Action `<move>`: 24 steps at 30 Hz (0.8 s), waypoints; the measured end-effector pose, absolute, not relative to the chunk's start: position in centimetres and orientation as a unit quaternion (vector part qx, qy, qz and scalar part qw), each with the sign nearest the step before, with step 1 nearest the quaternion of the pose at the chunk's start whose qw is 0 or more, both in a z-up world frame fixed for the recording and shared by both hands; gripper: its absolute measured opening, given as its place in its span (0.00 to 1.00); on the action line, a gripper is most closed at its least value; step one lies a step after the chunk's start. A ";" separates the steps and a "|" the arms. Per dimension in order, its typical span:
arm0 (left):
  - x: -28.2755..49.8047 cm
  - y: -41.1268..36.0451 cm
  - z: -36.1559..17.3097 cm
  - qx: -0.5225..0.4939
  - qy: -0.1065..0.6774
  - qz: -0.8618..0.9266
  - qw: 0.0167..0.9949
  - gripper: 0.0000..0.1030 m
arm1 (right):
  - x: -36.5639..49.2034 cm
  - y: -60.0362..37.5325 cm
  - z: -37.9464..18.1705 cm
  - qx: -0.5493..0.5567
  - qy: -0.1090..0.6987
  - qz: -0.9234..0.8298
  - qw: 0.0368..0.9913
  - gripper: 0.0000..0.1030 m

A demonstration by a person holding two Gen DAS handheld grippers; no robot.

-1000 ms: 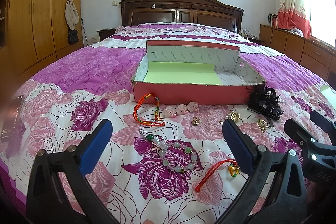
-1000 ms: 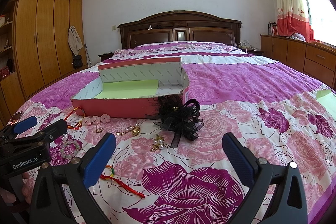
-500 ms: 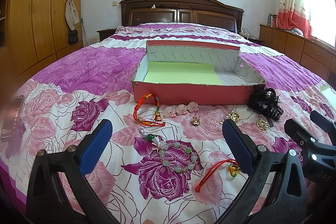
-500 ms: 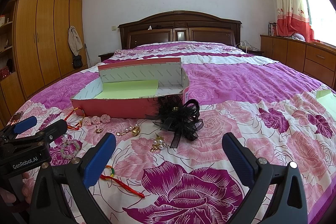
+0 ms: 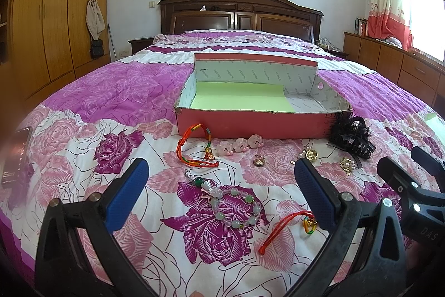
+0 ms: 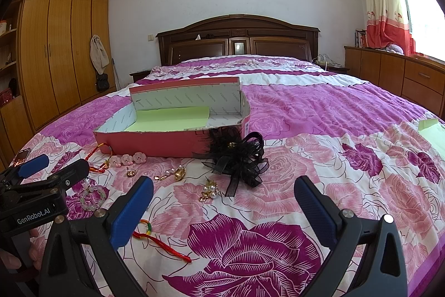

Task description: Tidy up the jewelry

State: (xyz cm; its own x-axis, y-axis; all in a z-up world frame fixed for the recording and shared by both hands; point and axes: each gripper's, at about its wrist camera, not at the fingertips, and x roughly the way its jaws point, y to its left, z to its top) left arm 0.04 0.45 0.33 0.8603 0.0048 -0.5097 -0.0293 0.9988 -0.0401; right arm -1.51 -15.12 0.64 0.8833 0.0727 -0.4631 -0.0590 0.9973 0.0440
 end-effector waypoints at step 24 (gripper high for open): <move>4.5 2.3 -0.3 -0.036 0.339 -0.001 0.940 0.95 | 0.9 -16.9 2.0 0.039 0.273 0.031 0.961 1.00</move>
